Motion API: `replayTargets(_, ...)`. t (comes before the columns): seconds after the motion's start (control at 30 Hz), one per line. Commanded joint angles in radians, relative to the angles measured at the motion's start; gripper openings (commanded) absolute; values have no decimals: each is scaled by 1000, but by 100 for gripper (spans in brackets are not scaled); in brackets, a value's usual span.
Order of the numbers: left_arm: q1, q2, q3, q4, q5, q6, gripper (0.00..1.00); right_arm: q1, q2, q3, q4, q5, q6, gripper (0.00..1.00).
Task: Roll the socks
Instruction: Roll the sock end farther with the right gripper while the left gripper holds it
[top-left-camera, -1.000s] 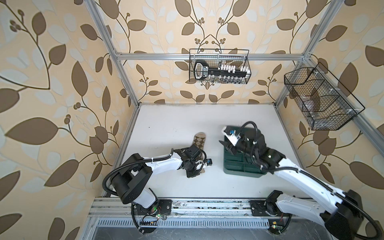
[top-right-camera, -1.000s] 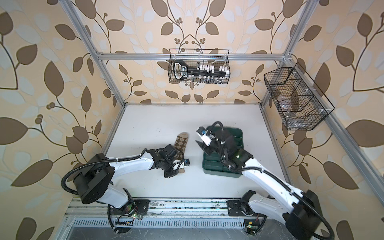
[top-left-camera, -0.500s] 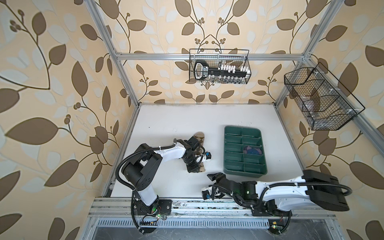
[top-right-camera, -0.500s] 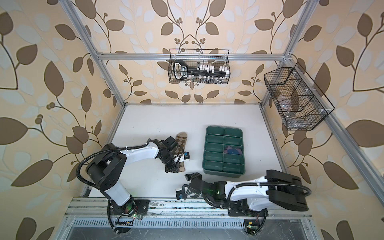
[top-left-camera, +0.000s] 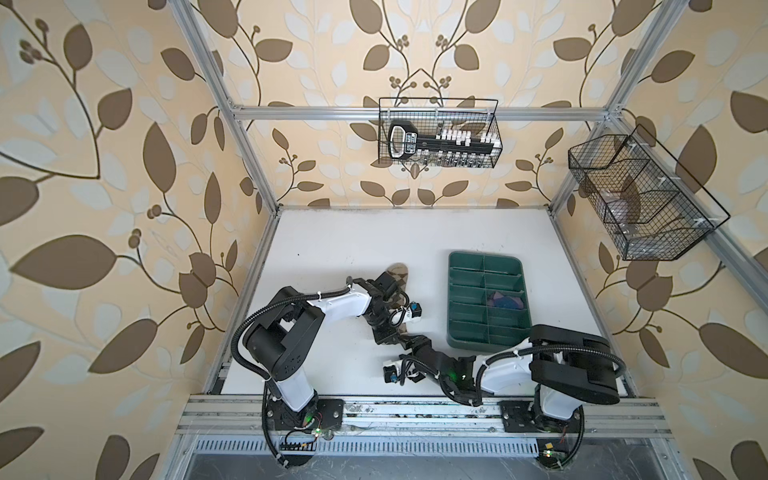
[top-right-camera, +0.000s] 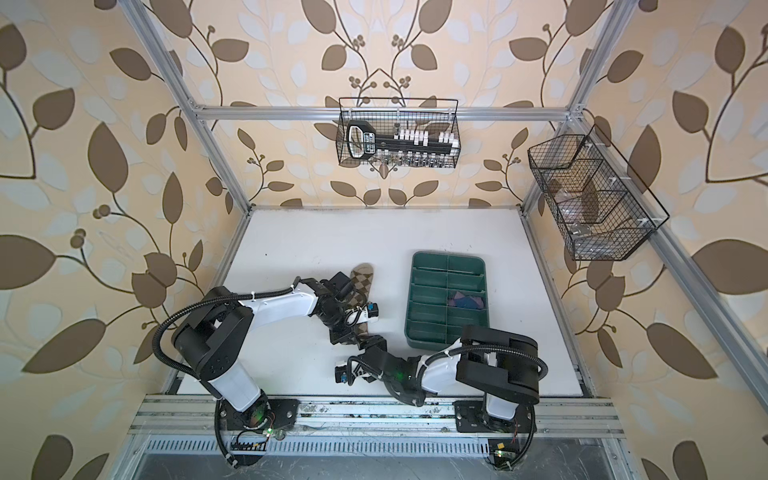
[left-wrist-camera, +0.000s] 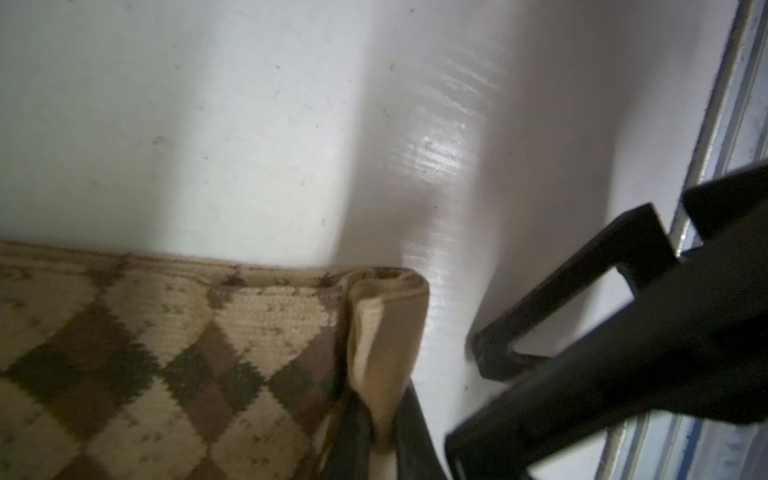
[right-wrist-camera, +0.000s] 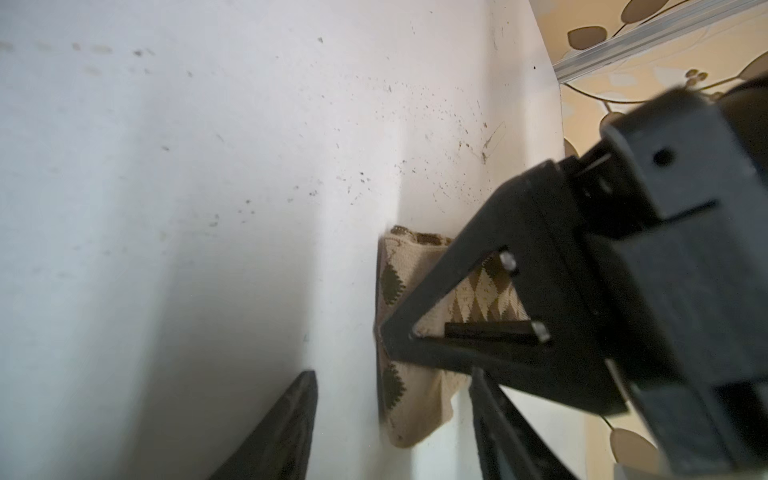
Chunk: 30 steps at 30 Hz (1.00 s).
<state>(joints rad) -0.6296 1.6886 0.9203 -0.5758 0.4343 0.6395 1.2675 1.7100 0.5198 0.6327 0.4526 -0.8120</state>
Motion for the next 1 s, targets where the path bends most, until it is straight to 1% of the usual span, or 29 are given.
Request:
replayTargets(0.0,-6,42,-19,-56,-32,5,10,-32,58,10,37,1,3,58)
replayTargets(0.2,-5,23,-36,-41,-32,5,10,-49,114,23,64,67,31,49)
replayTargets(0.33,-5,27,-33,-45,-29,7,10,-58,119,21,64,94,29,42)
replayTargets(0.4,-6,29,-31,-48,-31,7,9,-57,104,16,42,94,23,41)
replayTargets(0.47,-5,30,-30,-52,-30,5,8,-53,57,-7,16,89,24,43)
replayTargets(0.5,-6,30,-29,-52,-29,6,6,-49,24,-25,5,86,27,45)
replayTargets(0.6,-3,35,-25,-63,-20,12,2,-46,-81,-68,-44,46,49,57)
replayTargets(0.67,0,44,-15,-75,-13,17,0,-59,-112,-66,-71,39,67,60)
replayTargets(0.77,5,62,1,-88,-11,15,0,-79,-99,-51,-73,28,53,62)
replayTargets(0.87,5,62,2,-85,-14,11,1,-81,-49,-21,-64,0,13,62)
replayTargets(0.97,5,54,-8,-73,-17,7,2,-82,5,11,-46,-23,0,63)
